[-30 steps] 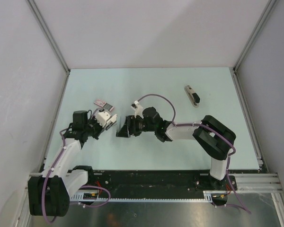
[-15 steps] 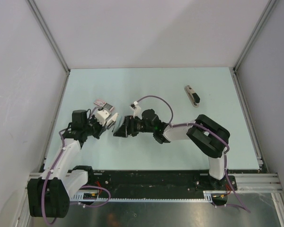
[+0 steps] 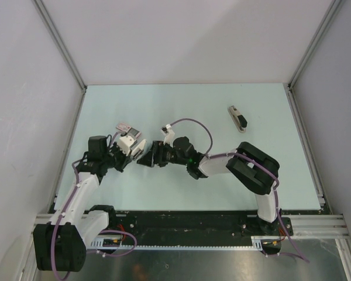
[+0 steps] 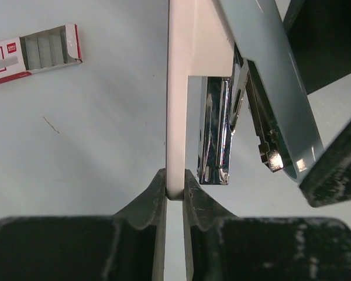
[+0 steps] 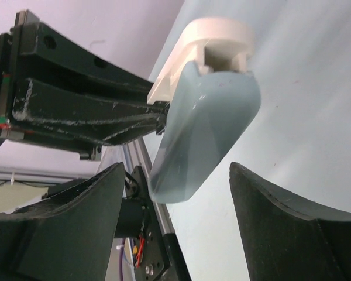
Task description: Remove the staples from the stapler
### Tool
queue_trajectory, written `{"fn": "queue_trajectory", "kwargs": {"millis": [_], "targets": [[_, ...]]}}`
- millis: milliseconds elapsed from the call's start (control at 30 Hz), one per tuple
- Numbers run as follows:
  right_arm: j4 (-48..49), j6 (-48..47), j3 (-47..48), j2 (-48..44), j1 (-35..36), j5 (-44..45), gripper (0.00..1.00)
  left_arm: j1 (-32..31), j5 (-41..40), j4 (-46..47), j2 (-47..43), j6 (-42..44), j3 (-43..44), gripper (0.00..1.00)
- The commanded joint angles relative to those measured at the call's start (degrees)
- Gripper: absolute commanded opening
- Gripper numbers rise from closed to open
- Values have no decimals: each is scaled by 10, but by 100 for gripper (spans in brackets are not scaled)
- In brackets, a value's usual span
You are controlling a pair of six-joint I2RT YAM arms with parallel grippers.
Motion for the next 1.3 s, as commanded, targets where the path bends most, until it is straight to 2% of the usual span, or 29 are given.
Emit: {"fn": "queue_trajectory", "kwargs": {"millis": [0, 167, 367, 500, 600, 733, 933, 1267], "targets": [[54, 31, 27, 23, 4, 26, 76, 4, 28, 5, -15, -13, 27, 0], [85, 58, 31, 41, 4, 16, 67, 4, 29, 4, -17, -11, 25, 0], [102, 67, 31, 42, 5, -5, 42, 4, 20, 5, -15, 3, 21, 0], [75, 50, 30, 36, 5, -23, 24, 3, 7, 6, -12, 24, 24, 0], [46, 22, 31, 26, 6, -41, 16, 4, 0, 9, -8, 53, 24, 0], [-34, -50, 31, 4, 13, -50, 11, 4, -23, 23, 3, 102, 21, 0], [-161, -164, 31, -30, 39, -11, 7, 4, -47, 62, 10, 139, 3, 0], [-224, -249, 30, -45, 70, 49, 5, -4, -62, 135, -46, 218, -61, 0]]}}
